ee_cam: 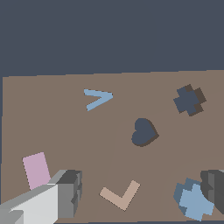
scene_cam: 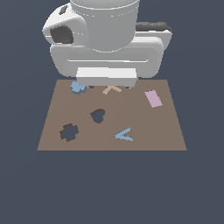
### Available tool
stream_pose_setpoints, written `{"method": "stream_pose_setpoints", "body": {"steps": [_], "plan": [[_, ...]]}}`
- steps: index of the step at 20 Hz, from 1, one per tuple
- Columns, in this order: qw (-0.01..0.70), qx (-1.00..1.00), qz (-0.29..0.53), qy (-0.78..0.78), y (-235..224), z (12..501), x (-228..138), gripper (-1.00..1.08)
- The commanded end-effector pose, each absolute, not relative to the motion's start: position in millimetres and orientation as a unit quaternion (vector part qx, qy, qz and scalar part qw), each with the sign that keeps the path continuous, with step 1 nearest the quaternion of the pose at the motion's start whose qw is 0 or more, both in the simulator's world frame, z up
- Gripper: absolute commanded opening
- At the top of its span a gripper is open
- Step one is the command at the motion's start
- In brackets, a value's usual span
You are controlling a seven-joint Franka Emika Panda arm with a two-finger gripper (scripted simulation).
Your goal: Insert a designated object into the corresponding slot on a board.
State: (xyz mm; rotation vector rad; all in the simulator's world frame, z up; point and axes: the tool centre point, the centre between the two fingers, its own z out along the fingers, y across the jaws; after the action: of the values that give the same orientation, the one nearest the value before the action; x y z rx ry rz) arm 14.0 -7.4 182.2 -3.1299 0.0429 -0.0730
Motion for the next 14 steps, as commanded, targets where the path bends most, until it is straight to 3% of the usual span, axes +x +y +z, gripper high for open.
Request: {"method": "stream_pose_setpoints", "body": {"steps": [1,14], "plan": [[0.005,-1.0,-0.023,0.014,-7.4,182.2,14.0,1.0],[0.003,-0.998,-0.016,0.059,-50.4,142.2,-16.8,1.0]]}}
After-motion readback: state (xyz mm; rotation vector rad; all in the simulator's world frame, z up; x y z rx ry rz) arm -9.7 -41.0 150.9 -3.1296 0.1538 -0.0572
